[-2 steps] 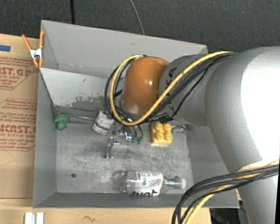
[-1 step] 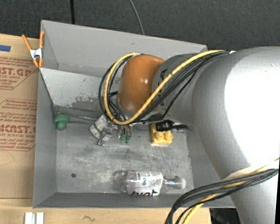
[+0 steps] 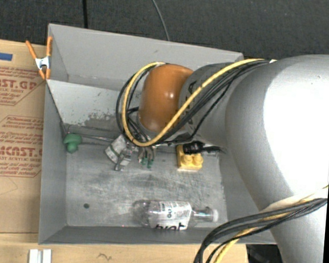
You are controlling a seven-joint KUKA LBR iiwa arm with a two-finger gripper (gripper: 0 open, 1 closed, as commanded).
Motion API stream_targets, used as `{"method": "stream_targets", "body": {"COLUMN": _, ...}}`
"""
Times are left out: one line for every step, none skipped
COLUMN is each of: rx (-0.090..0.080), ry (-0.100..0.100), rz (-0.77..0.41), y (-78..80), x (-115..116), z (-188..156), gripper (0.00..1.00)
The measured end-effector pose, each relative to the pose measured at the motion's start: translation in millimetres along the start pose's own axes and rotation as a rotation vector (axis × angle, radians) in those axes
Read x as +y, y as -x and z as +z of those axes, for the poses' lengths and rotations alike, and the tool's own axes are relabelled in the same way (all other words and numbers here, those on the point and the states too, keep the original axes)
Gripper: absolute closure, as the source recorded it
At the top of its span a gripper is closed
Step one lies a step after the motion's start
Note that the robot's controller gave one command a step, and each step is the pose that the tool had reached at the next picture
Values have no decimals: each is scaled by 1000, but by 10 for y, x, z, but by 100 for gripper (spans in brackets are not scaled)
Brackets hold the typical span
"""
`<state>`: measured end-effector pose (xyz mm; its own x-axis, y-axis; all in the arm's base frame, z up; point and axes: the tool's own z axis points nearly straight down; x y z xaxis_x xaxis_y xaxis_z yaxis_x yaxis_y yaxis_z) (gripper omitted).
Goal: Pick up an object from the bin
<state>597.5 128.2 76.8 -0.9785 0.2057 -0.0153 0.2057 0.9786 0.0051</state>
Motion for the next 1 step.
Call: {"method": "stream_targets", "body": {"rx": 11, "ry": -3, "rz": 0, "y": 16, "x": 10, "z": -90, "gripper": 100}}
